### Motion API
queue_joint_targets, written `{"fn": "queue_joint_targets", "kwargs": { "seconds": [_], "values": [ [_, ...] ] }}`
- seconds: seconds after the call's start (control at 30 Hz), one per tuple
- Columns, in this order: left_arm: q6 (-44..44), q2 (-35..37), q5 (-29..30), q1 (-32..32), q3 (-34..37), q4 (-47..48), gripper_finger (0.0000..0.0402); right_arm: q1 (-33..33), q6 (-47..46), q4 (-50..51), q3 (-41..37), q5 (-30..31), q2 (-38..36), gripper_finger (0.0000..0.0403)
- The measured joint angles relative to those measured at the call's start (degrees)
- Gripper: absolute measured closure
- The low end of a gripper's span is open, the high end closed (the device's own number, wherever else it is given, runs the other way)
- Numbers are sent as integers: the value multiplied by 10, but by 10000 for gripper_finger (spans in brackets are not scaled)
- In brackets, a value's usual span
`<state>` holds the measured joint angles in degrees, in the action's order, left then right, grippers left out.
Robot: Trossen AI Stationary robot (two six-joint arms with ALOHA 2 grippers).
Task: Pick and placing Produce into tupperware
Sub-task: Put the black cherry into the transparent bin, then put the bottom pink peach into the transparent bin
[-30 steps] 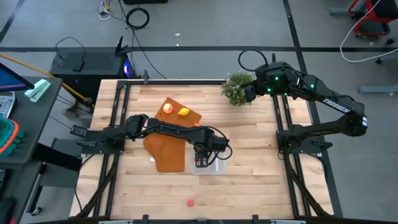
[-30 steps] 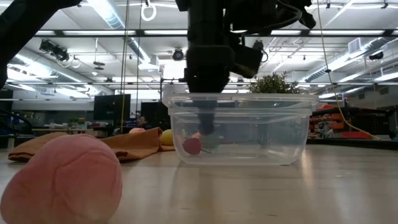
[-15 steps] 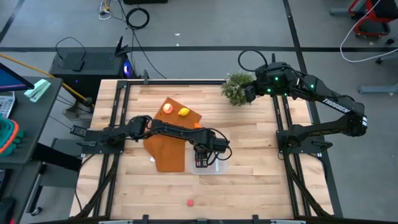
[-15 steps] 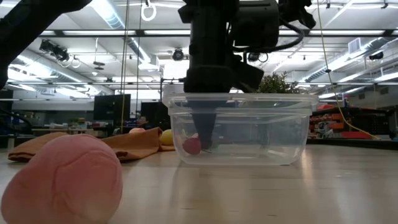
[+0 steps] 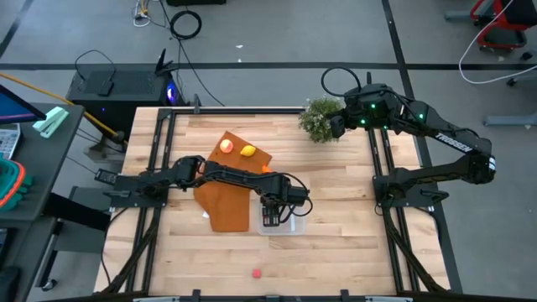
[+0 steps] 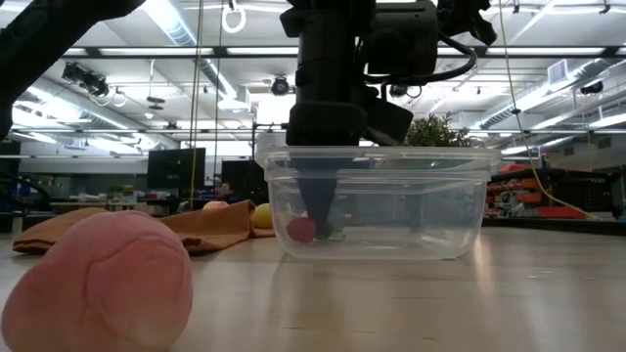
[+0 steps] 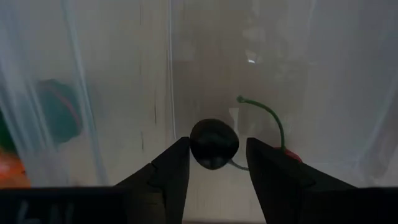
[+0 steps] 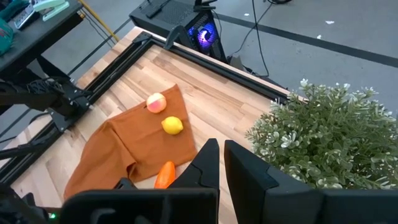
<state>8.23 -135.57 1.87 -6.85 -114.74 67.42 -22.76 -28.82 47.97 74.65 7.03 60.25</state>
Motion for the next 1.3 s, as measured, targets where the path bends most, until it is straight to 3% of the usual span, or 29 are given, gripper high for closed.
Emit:
{"fn": "queue_joint_targets", "kwargs": {
  "seconds": [0.27, 0.67, 1.1, 1.3],
  "values": [
    [-19, 43, 0, 0, -1, 44, 234, 0, 4, 0, 0, 0, 0, 401],
    [-5, 129, -2, -2, -12, 28, 247, 0, 22, 0, 0, 0, -3, 401],
    [176, 239, -47, -27, -12, 62, 288, -70, 46, 24, 0, 2, -80, 401],
    [341, 248, -49, -77, -12, 55, 291, -84, 62, 60, 0, -5, -93, 401]
  ]
}}
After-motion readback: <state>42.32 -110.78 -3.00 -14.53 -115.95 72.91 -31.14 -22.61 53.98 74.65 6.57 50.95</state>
